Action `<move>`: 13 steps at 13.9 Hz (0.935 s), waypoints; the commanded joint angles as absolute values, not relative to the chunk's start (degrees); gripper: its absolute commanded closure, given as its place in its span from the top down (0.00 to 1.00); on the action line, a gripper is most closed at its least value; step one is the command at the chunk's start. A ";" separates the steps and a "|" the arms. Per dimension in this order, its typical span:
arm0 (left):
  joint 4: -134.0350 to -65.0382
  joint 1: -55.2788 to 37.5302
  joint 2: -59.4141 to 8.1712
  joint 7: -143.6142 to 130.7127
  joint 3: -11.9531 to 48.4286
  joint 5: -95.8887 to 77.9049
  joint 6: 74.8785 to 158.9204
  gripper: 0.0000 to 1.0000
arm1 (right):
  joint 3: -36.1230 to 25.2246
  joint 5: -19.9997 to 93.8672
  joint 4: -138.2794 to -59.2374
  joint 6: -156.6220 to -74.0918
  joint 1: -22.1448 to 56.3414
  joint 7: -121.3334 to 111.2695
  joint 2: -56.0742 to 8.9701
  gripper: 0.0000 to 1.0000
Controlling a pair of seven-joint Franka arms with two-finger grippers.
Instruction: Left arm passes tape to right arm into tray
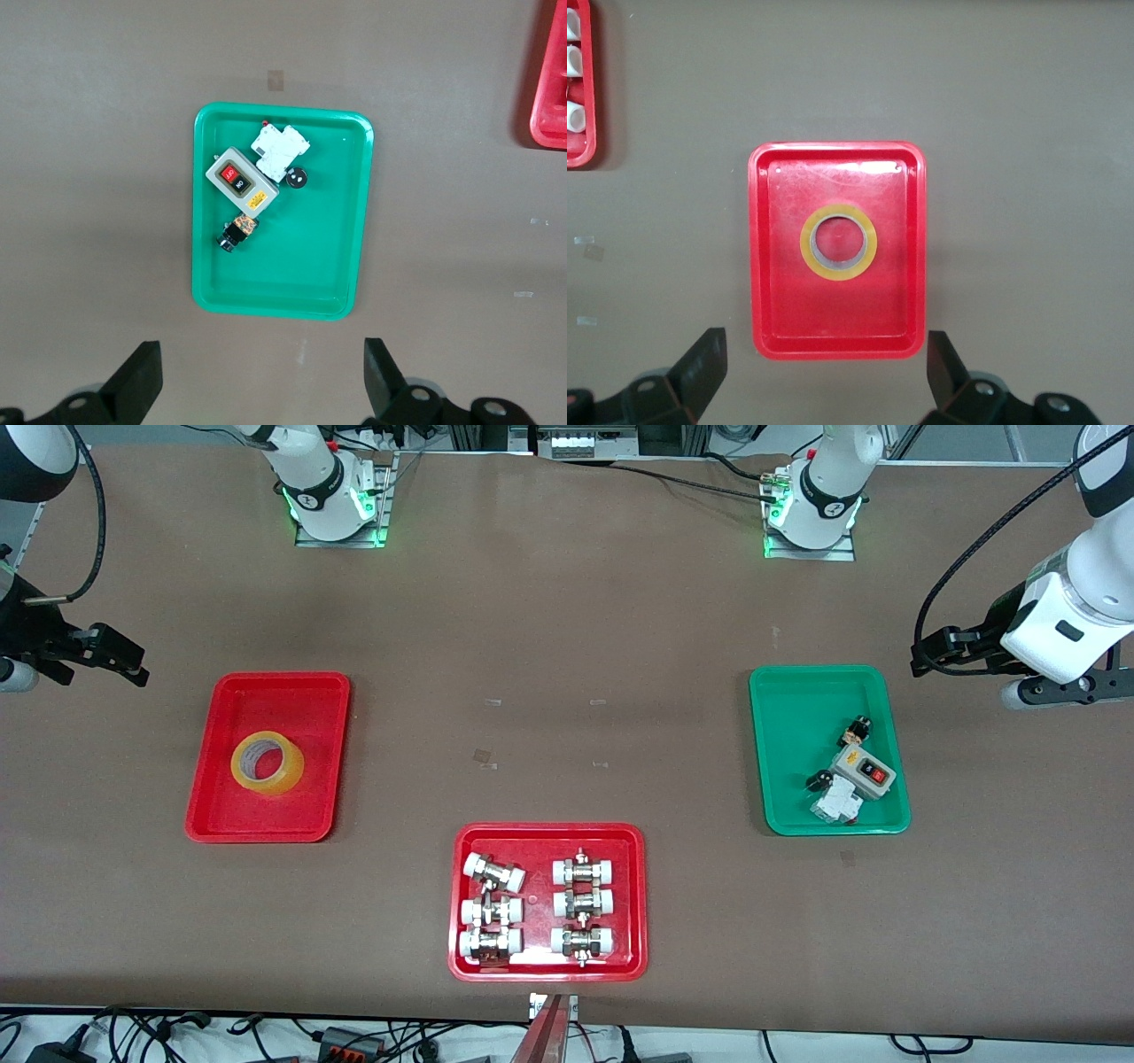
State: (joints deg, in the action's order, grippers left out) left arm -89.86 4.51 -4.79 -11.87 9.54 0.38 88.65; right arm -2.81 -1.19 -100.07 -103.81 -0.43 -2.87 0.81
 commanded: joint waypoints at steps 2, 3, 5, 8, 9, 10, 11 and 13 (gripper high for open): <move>-89.65 5.01 -4.13 -11.51 9.67 -0.18 87.80 1.00 | -3.16 -0.97 -98.61 -101.51 0.26 -2.29 0.70 1.00; -89.65 5.01 -4.22 -11.51 9.67 -0.18 87.80 1.00 | -3.08 -0.97 -98.70 -101.51 0.35 -2.29 0.62 1.00; -89.74 5.36 -4.22 -11.51 9.67 -0.18 87.80 1.00 | -2.81 -0.97 -98.70 -101.60 0.44 -1.93 0.53 1.00; -89.65 5.36 -4.13 -11.51 9.67 -0.18 87.80 1.00 | -2.29 -1.05 -99.05 -101.60 -1.04 -2.46 0.53 1.00; -89.74 5.36 -4.13 -11.51 9.67 -0.18 87.80 1.00 | -1.42 -0.97 -99.05 -101.60 -2.97 -2.72 0.61 1.00; -89.82 5.36 -4.13 -11.51 9.67 -0.18 87.63 1.00 | 0.42 -0.97 -99.05 -101.51 -3.95 -2.72 0.70 1.00; -89.74 5.36 -4.13 -11.51 9.67 -0.18 87.37 1.00 | 0.53 -0.88 -99.05 -101.51 -3.78 -2.64 0.79 1.00; -89.82 5.36 -4.13 -11.51 9.75 -0.18 87.36 1.00 | 0.27 -0.79 -99.05 -101.43 -2.73 -2.29 0.88 1.00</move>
